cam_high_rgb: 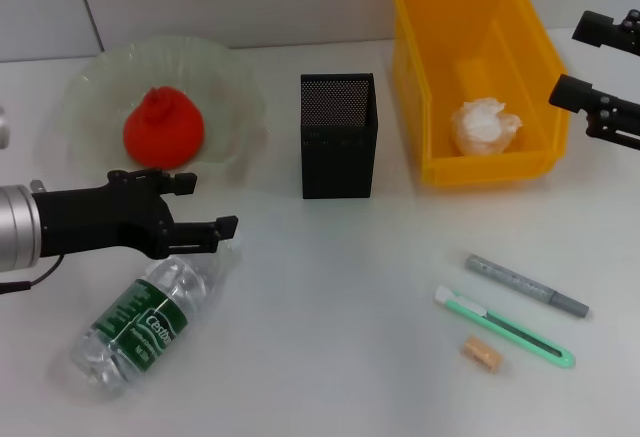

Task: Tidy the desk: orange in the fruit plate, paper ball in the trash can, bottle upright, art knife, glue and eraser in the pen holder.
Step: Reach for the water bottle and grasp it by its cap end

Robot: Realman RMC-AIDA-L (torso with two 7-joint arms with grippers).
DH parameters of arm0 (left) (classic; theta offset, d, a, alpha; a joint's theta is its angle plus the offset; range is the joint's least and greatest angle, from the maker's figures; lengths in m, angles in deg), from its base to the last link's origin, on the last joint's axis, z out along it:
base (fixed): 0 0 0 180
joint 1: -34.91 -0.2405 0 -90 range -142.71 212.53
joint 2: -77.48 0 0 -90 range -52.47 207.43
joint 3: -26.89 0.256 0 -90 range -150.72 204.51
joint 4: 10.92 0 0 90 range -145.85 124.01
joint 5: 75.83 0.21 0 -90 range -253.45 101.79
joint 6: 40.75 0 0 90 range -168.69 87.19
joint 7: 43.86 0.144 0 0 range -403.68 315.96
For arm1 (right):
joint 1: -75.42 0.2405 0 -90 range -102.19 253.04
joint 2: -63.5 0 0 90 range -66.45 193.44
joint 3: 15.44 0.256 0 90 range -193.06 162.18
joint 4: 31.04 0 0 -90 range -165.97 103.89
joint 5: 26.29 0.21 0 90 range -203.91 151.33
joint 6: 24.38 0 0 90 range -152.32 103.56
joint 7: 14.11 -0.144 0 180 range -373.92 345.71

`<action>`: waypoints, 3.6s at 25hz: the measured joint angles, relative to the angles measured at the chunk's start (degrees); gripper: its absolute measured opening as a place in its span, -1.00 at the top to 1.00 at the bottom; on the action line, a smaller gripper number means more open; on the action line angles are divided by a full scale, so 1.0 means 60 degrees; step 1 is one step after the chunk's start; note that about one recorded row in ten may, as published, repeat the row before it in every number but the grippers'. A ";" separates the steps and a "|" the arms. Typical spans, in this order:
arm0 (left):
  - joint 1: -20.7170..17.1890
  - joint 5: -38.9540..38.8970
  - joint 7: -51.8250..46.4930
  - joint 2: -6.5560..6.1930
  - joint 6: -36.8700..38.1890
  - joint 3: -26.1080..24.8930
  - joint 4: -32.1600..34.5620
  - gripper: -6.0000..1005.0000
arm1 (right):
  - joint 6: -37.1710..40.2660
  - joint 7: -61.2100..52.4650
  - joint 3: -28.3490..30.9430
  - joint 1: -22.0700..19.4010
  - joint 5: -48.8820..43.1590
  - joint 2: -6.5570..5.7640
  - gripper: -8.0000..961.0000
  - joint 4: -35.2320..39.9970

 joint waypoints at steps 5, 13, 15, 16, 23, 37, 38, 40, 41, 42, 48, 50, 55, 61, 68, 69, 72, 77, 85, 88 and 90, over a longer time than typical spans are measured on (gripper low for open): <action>-0.0030 0.0592 -0.1379 -0.0002 -0.0413 0.0469 0.0730 -0.68 | -0.0072 0.0024 0.0010 0.0034 -0.0007 -0.0015 -0.46 -0.0126; -0.0028 0.1759 -0.3002 -0.0009 -0.0613 0.1012 0.1717 -0.68 | -0.0095 0.0276 0.0031 0.0104 -0.0021 -0.0054 -0.46 -0.0512; -0.0003 0.2418 -0.3812 -0.0011 -0.0643 0.1520 0.2215 -0.68 | -0.0095 0.0320 0.0031 0.0113 -0.0026 -0.0056 -0.46 -0.0551; -0.0003 0.2418 -0.3812 -0.0011 -0.0643 0.1520 0.2215 -0.68 | -0.0095 0.0354 0.0031 0.0120 -0.0040 -0.0057 -0.46 -0.0576; 0.0117 0.3250 -0.5104 -0.0010 -0.0630 0.2172 0.2868 -0.68 | -0.0094 0.0413 0.0031 0.0202 -0.0252 -0.0057 -0.46 -0.0652; 0.0673 0.3880 -0.6337 0.0016 -0.1078 0.2444 0.2527 -0.68 | -0.0087 0.0472 0.0015 0.0224 -0.0373 -0.0006 -0.46 -0.0709; 0.0812 0.4098 -0.6524 0.0019 -0.1151 0.2519 0.2314 -0.68 | -0.0087 0.0478 0.0016 0.0225 -0.0373 -0.0010 -0.46 -0.0756; 0.0870 0.4178 -0.6611 0.0019 -0.1146 0.2537 0.2223 -0.68 | -0.0087 0.0482 0.0016 0.0225 -0.0373 -0.0016 -0.46 -0.0794; 0.0870 0.4178 -0.6611 0.0019 -0.1146 0.2537 0.2223 -0.68 | -0.0088 0.0486 0.0015 0.0225 -0.0373 -0.0024 -0.46 -0.0833; 0.0895 0.4201 -0.6653 0.0020 -0.1119 0.2545 0.2175 -0.68 | -0.0087 0.0489 0.0015 0.0224 -0.0373 -0.0031 -0.46 -0.0862; 0.0904 0.4250 -0.6673 0.0011 -0.0889 0.2635 0.2143 -0.68 | -0.0090 0.0501 0.0016 0.0224 -0.0373 -0.0041 -0.46 -0.0888; 0.0904 0.4254 -0.6674 0.0011 -0.0866 0.2651 0.2140 -0.68 | -0.0095 0.0503 0.0015 0.0224 -0.0373 -0.0039 -0.46 -0.0888; 0.0924 0.4256 -0.6706 0.0006 -0.0841 0.2695 0.2112 -0.68 | -0.0154 0.0505 -0.0011 0.0236 -0.0373 -0.0020 -0.46 -0.0888; 0.0943 0.4256 -0.6815 0.0004 -0.0960 0.2734 0.1887 -0.68 | -0.0193 0.0505 -0.0065 0.0239 -0.0398 -0.0015 -0.46 -0.0902; 0.0969 0.4252 -0.6807 0.0015 -0.0983 0.2746 0.1848 -0.68 | -0.0193 0.0505 -0.0082 0.0302 -0.0519 0.0000 -0.46 -0.0918; 0.0969 0.4252 -0.6807 0.0015 -0.0983 0.2746 0.1848 -0.68 | -0.0193 0.0505 -0.0082 0.0302 -0.0519 0.0000 -0.46 -0.0918; 0.0968 0.4251 -0.6796 0.0019 -0.0994 0.2744 0.1849 -0.68 | -0.0193 0.0505 -0.0088 0.0309 -0.0519 0.0001 -0.46 -0.0918; 0.0974 0.4251 -0.6794 0.0019 -0.1001 0.2743 0.1850 -0.68 | -0.0148 0.0444 -0.0116 0.0368 -0.0926 0.0019 -0.46 -0.0935; 0.1014 0.4250 -0.6790 0.0020 -0.1001 0.2733 0.1850 -0.68 | -0.0096 -0.0085 -0.0353 0.0667 -0.2356 0.0036 -0.46 -0.1282; 0.1073 0.4250 -0.6770 0.0020 -0.0997 0.2737 0.1850 -0.68 | -0.0090 -0.0095 -0.0379 0.0644 -0.2442 0.0042 -0.46 -0.1300; 0.1085 0.4251 -0.6755 0.0019 -0.0983 0.2743 0.1844 -0.68 | -0.0088 -0.0097 -0.0388 0.0644 -0.2465 0.0044 -0.46 -0.1377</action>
